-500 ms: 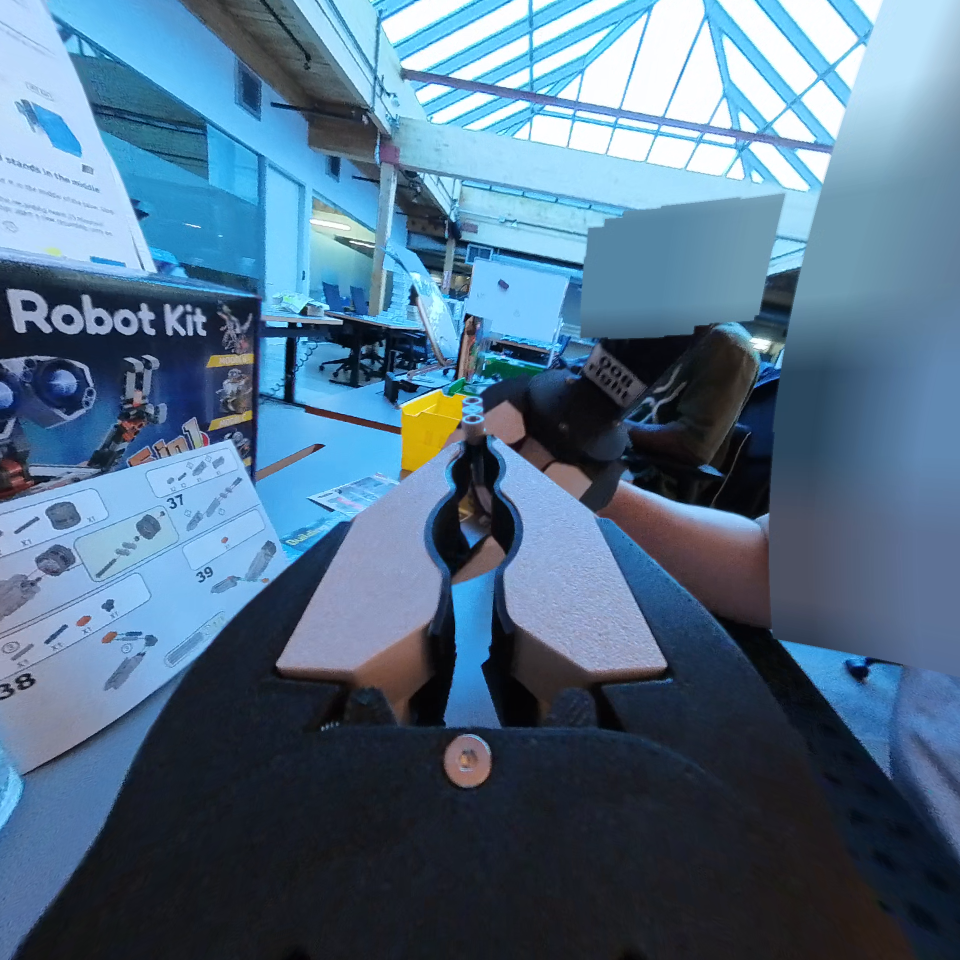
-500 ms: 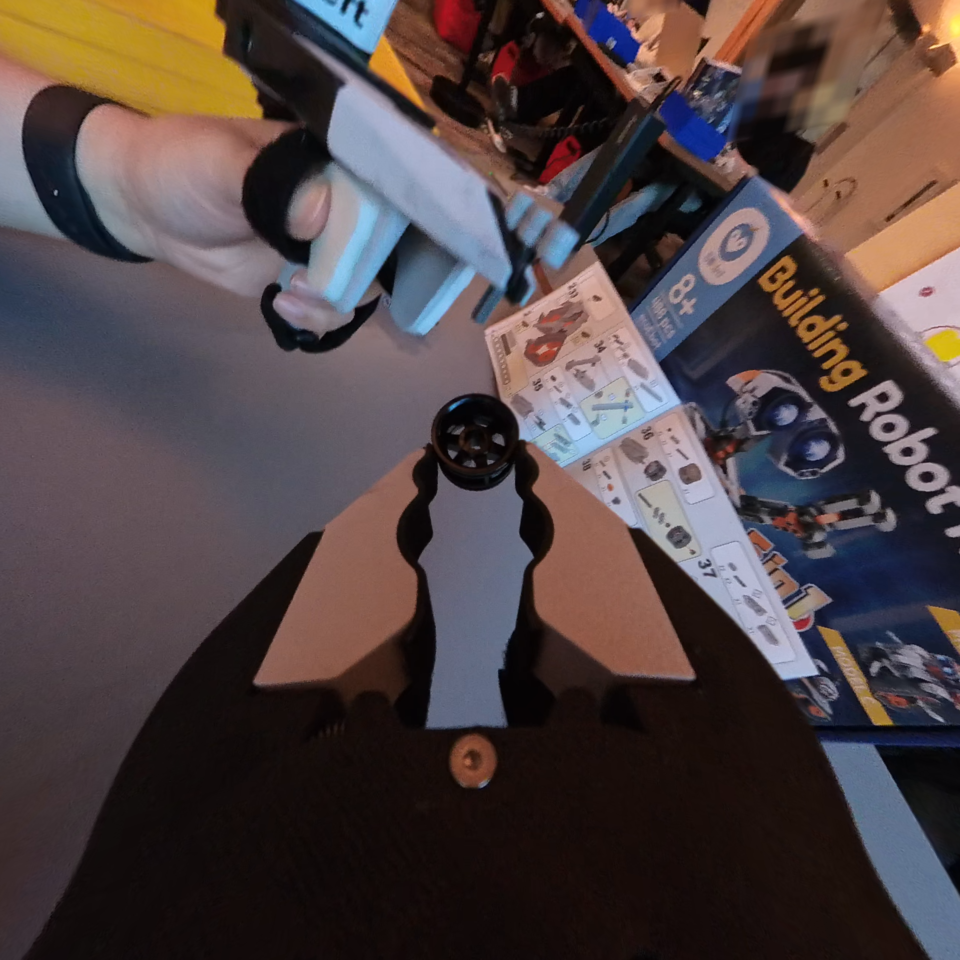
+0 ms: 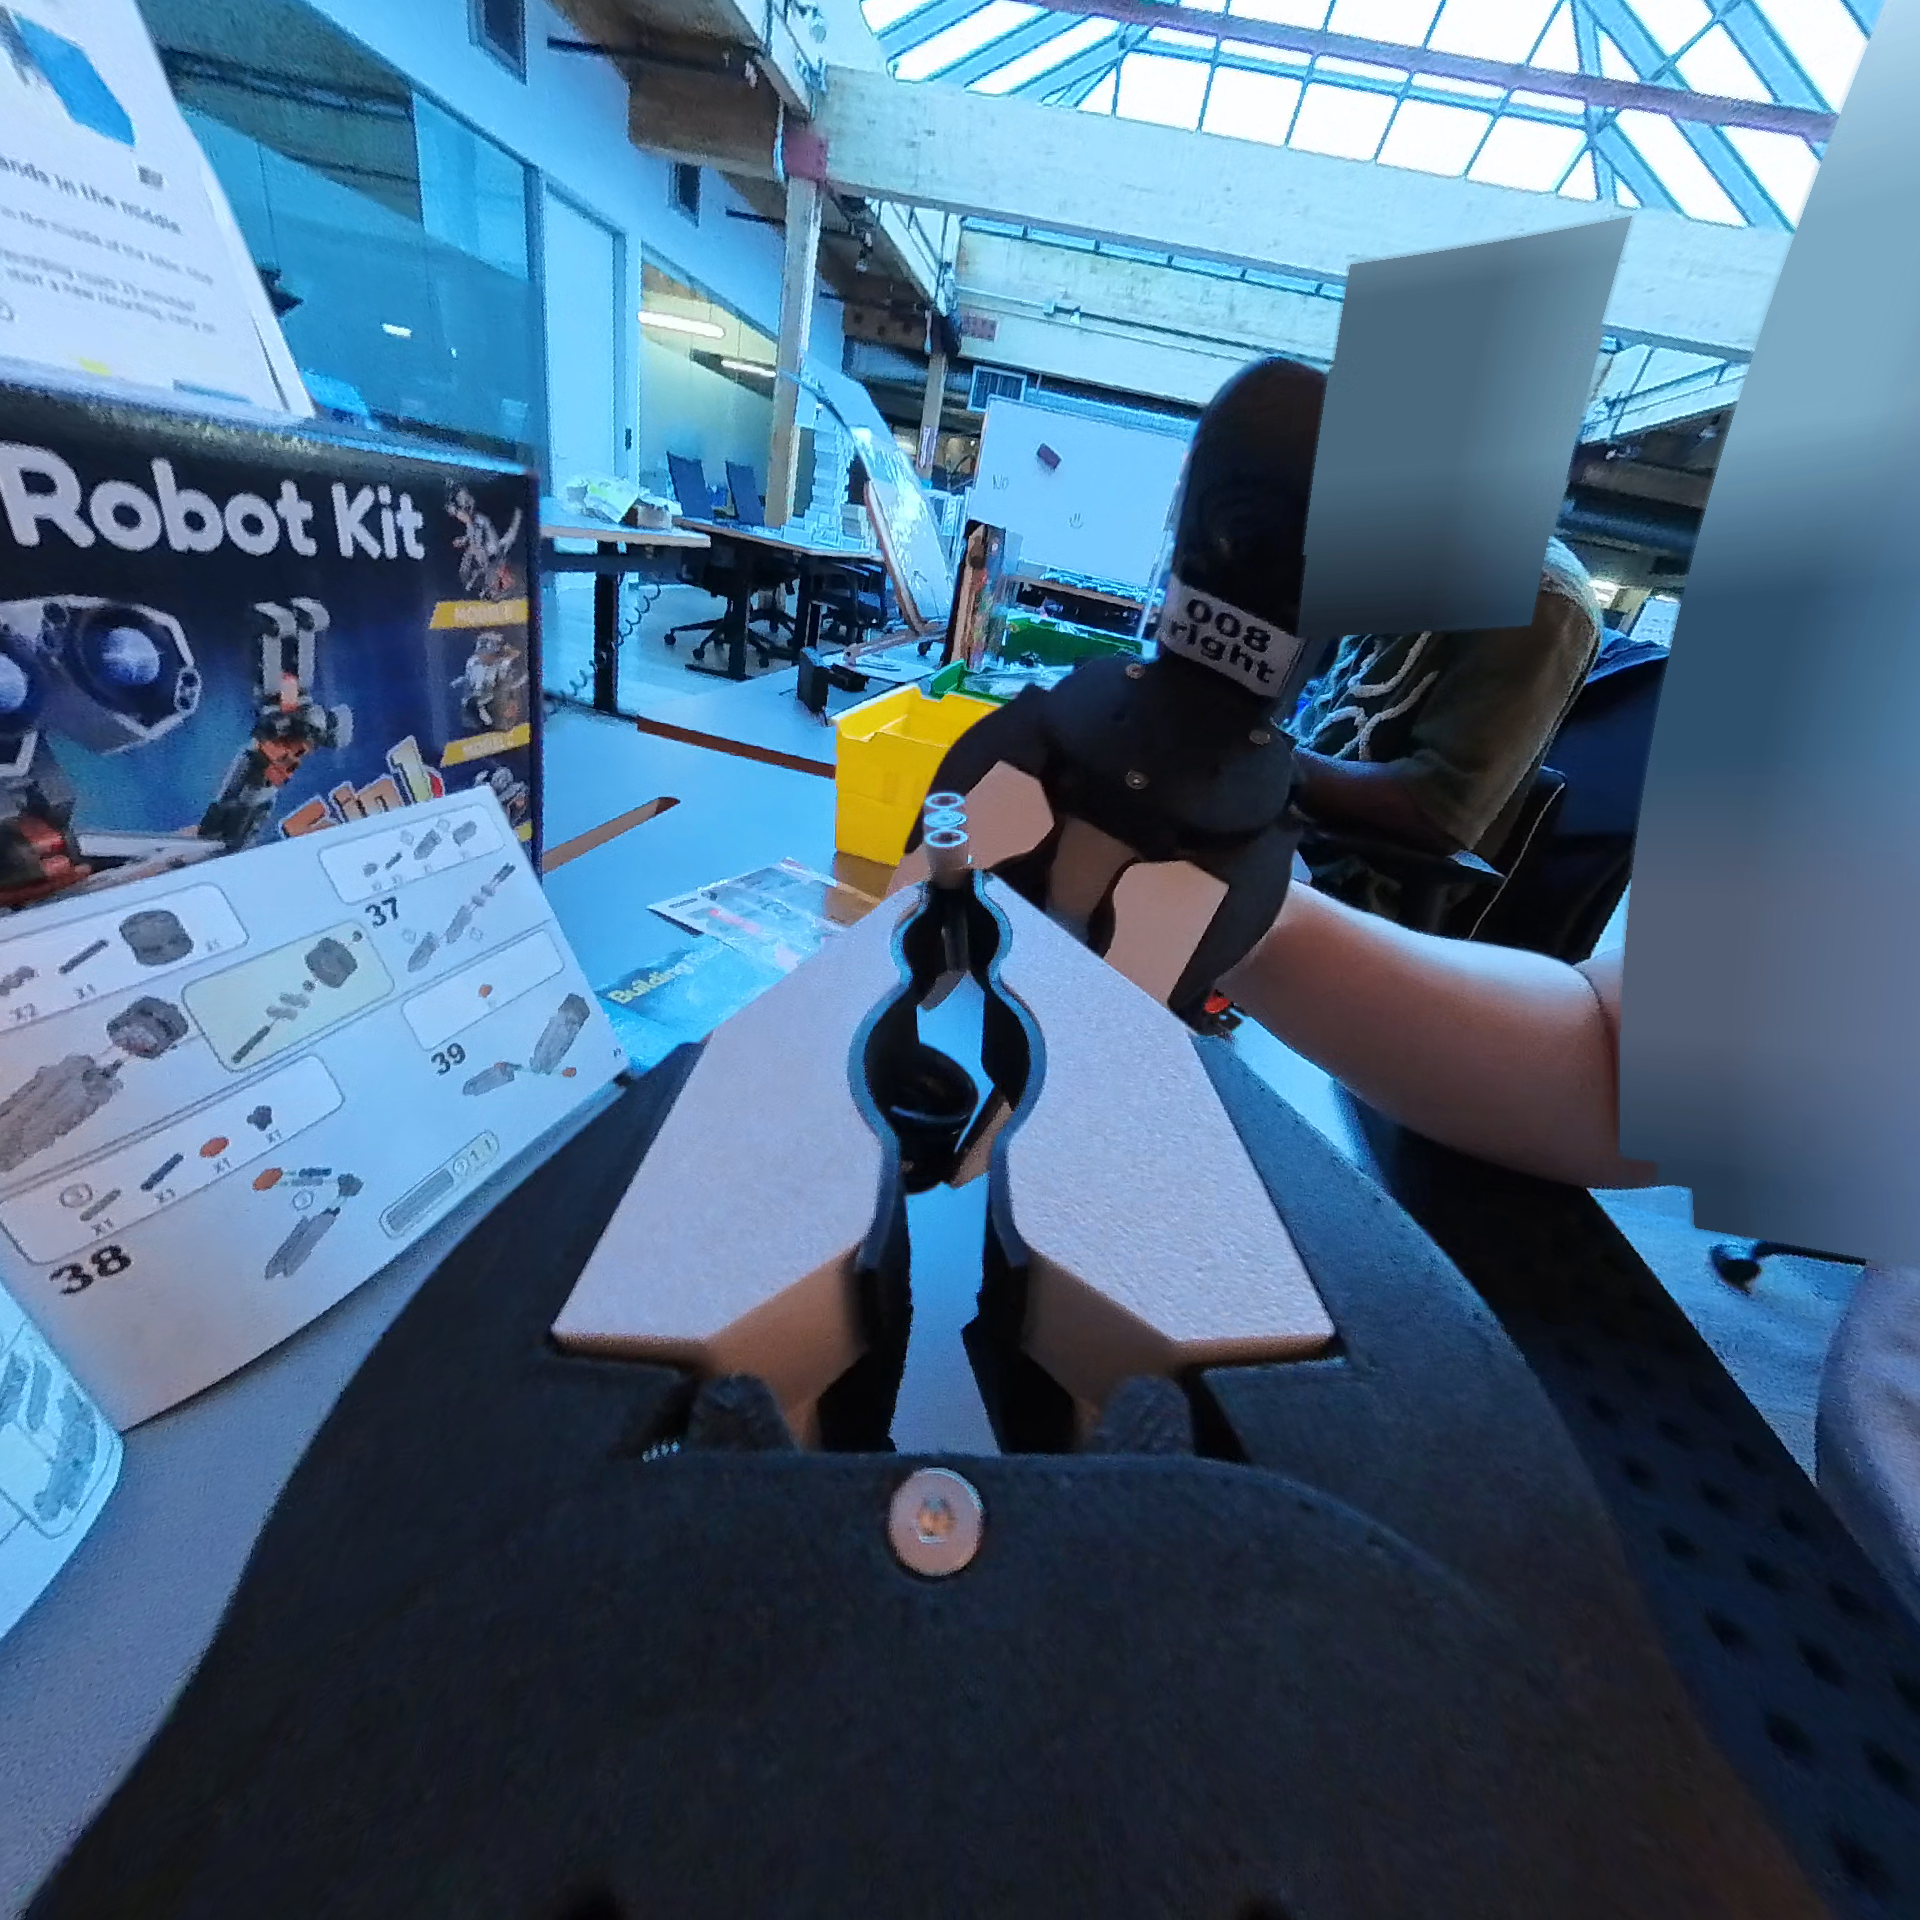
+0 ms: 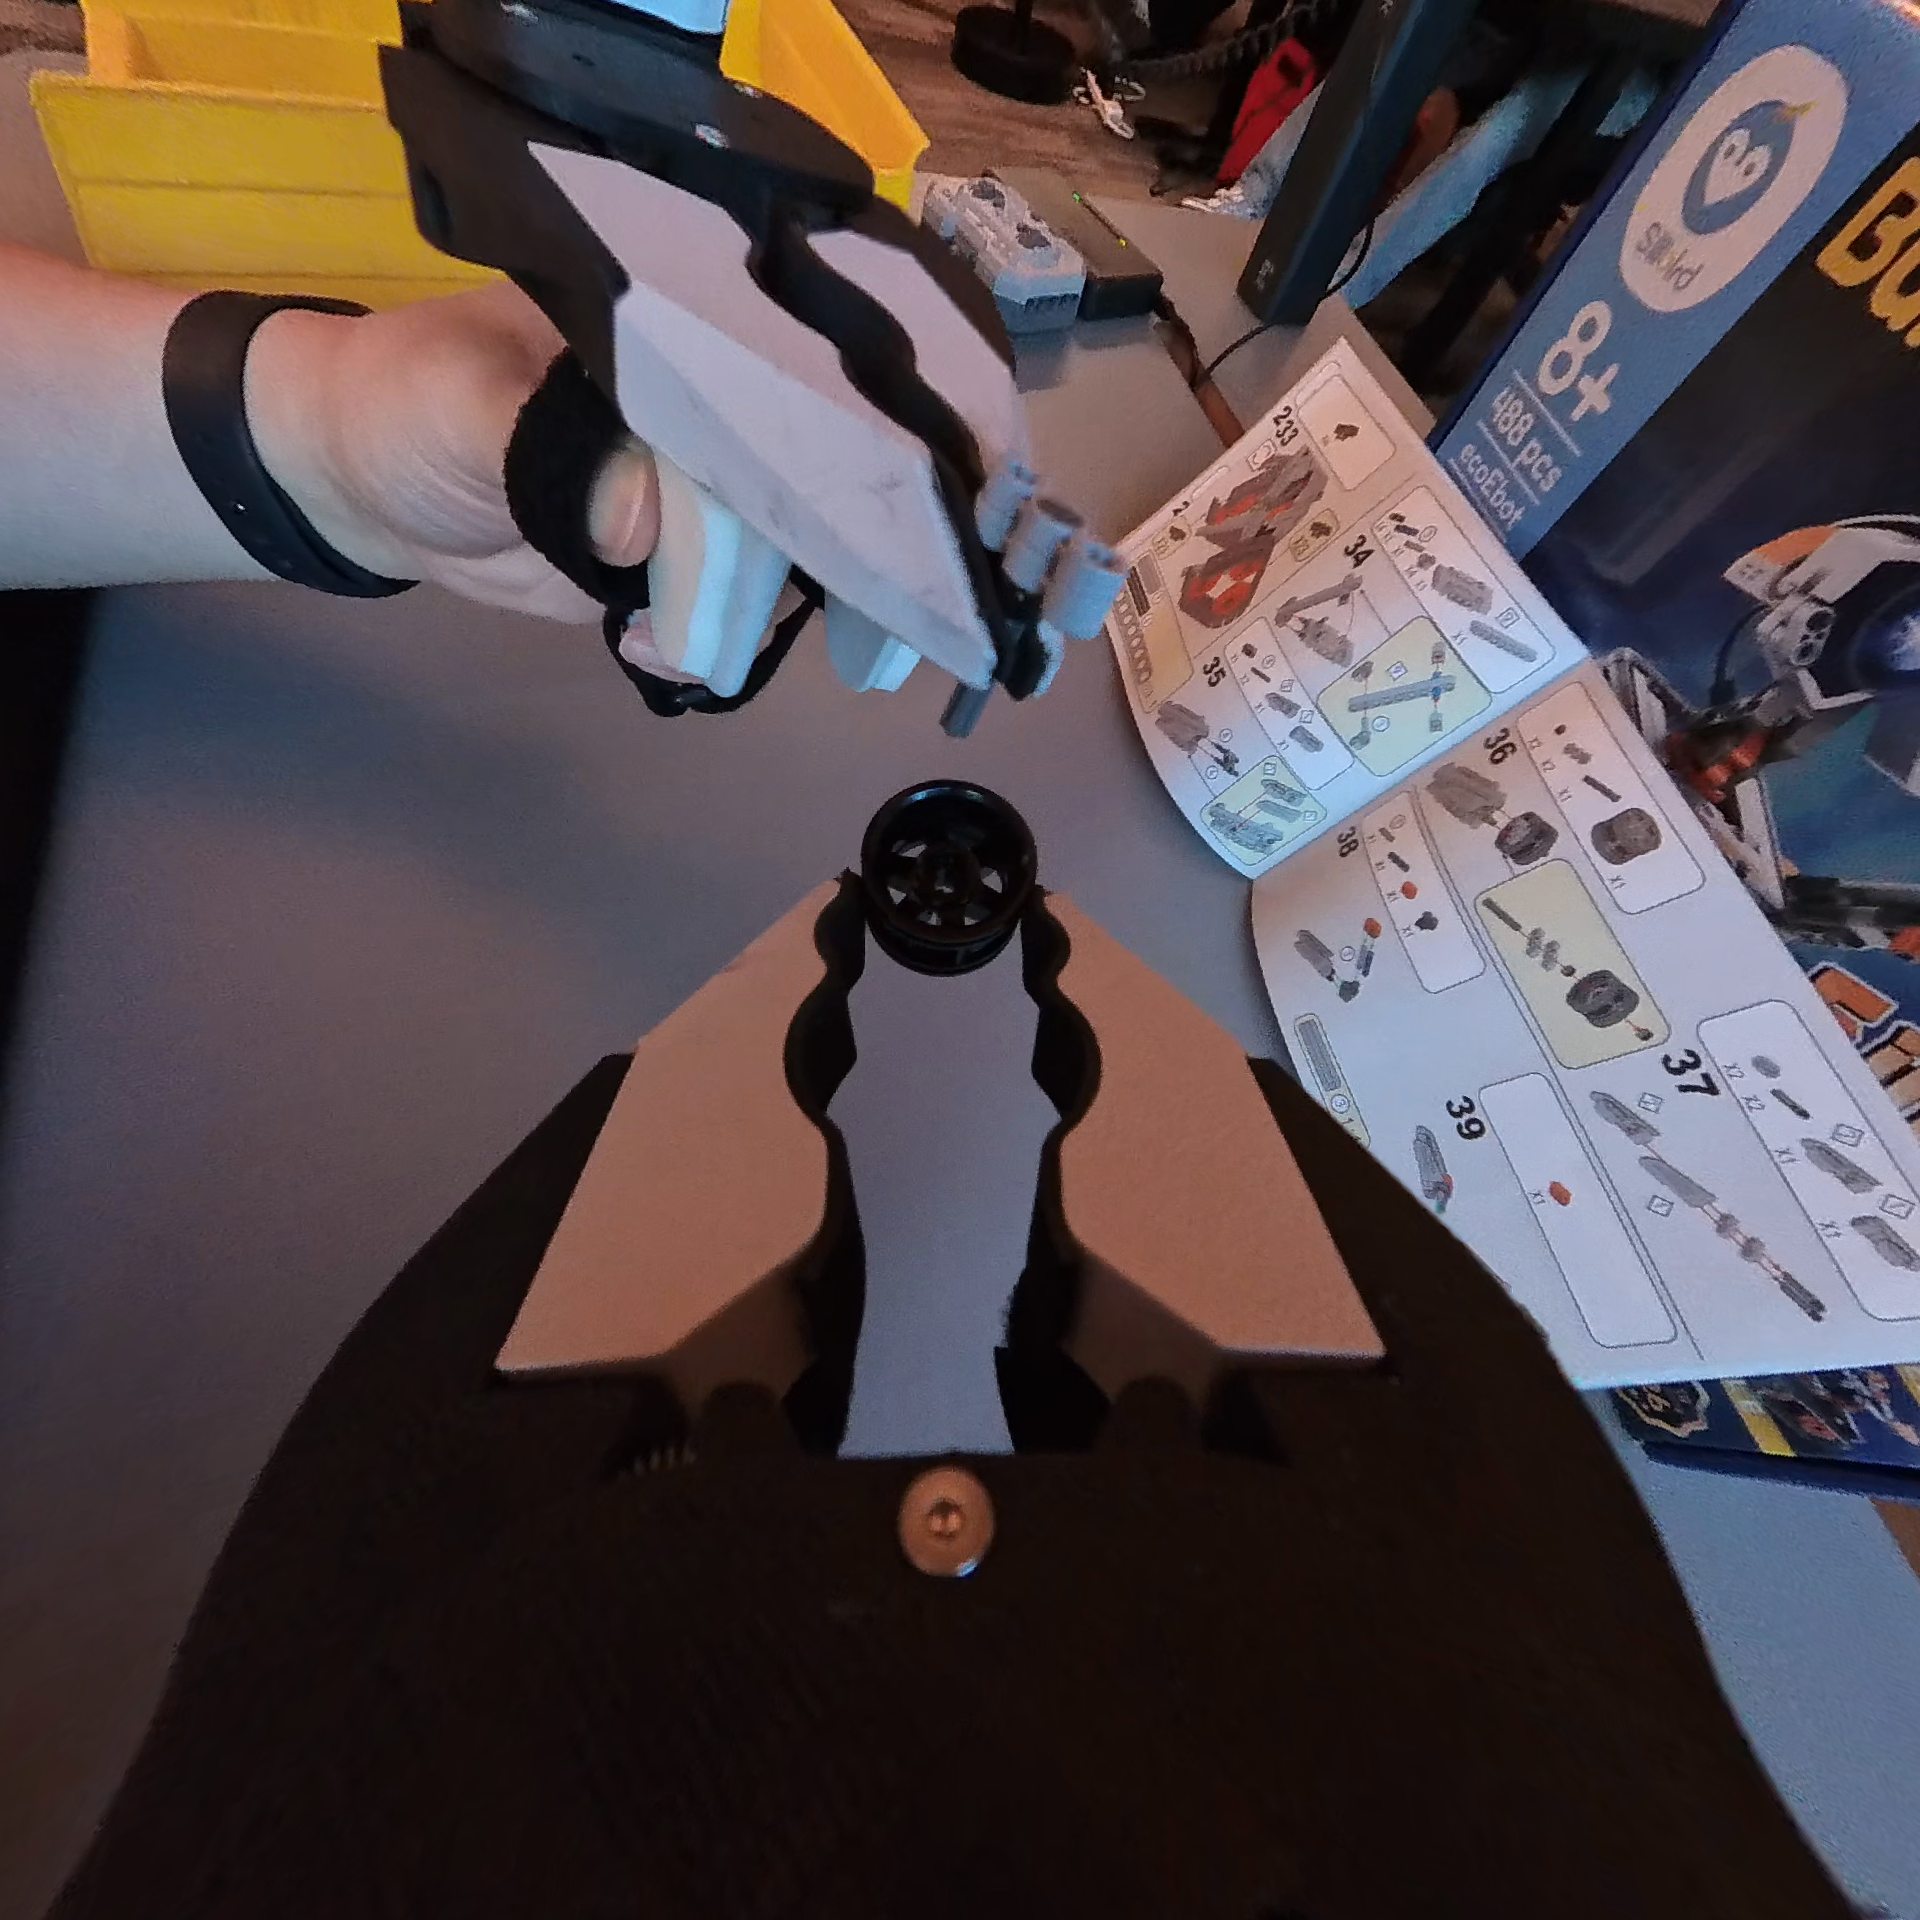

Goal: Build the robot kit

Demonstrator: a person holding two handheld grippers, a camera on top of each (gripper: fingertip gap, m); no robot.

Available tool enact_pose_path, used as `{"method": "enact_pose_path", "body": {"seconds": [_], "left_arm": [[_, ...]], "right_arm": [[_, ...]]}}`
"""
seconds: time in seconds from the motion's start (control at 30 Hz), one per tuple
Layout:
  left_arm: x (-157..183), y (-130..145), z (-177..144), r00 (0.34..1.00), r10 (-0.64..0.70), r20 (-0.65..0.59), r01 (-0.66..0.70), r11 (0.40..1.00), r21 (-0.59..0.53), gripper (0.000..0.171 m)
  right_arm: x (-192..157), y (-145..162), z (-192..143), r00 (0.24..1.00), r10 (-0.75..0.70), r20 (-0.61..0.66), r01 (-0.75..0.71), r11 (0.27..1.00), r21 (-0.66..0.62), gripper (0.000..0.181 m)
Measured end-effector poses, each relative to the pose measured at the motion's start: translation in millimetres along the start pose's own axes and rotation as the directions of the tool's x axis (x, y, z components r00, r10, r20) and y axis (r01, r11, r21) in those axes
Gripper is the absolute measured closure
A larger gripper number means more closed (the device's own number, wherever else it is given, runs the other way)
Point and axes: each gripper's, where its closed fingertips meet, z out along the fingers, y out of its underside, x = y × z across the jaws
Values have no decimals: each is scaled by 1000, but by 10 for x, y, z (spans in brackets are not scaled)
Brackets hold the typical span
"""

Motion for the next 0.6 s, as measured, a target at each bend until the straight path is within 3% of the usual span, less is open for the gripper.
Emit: {"method": "enact_pose_path", "body": {"seconds": [0.37,0.6], "left_arm": [[-119,181,2,997,-76,14,77,996,-51,171],[-114,290,32,999,9,40,-4,991,-132,170]], "right_arm": [[-7,-33,-24,994,98,38,-98,995,-2,152],[10,-11,-42,986,155,54,-154,988,-19,152]]}}
